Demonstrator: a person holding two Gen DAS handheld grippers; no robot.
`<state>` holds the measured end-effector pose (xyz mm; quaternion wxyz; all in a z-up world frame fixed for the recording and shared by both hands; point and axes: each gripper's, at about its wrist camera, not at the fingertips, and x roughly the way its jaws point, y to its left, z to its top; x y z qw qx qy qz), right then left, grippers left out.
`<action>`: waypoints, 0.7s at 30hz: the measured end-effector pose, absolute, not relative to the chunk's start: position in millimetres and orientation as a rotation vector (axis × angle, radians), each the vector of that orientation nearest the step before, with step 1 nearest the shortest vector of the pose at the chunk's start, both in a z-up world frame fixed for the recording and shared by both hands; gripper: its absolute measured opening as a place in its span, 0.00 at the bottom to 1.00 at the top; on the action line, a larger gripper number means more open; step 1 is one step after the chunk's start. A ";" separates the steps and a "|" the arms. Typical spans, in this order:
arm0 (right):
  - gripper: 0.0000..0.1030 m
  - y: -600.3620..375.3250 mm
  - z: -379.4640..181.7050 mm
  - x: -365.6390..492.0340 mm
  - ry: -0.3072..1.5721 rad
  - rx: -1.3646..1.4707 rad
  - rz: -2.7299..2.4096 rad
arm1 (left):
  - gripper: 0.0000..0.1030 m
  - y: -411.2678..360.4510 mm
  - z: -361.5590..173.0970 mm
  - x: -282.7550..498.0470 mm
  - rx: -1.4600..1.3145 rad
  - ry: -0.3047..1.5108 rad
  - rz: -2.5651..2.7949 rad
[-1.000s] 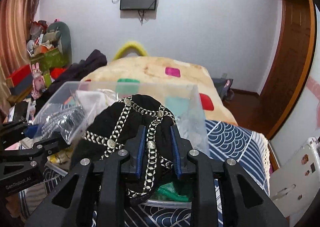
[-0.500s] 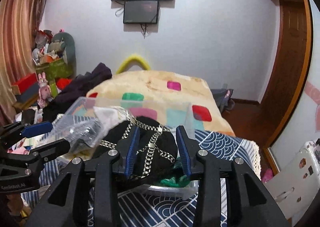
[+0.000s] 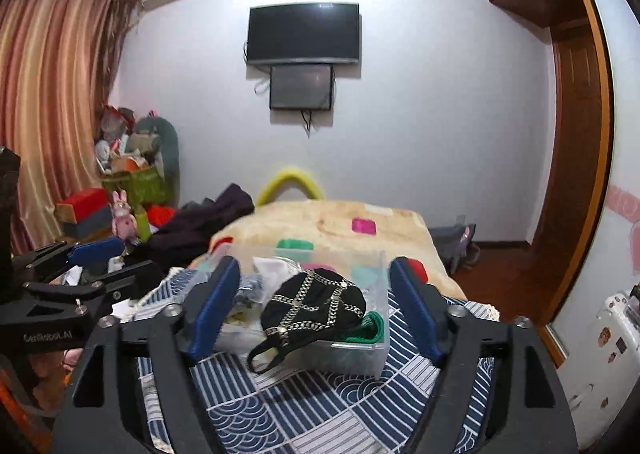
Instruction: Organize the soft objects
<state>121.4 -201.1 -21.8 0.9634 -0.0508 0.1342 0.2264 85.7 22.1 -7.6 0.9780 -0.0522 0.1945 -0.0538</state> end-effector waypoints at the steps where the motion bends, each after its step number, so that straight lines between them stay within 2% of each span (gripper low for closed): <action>1: 0.80 -200.7 -20.7 118.0 0.260 -0.102 0.460 | 0.85 22.1 -5.2 81.3 -0.105 0.382 -0.107; 4: 0.83 -200.5 -18.9 106.3 0.220 -0.103 0.465 | 0.94 21.0 0.9 69.3 -0.108 0.358 -0.098; 6: 0.94 -200.5 -18.4 102.1 0.209 -0.092 0.476 | 0.95 18.8 3.1 62.8 -0.099 0.338 -0.083; 8: 0.99 -201.0 -18.7 100.4 0.198 -0.081 0.473 | 0.96 17.9 3.8 56.0 -0.094 0.326 -0.075; 21: 1.00 -204.5 -23.3 86.8 0.180 -0.050 0.452 | 0.98 9.1 -0.3 41.1 -0.065 0.303 -0.072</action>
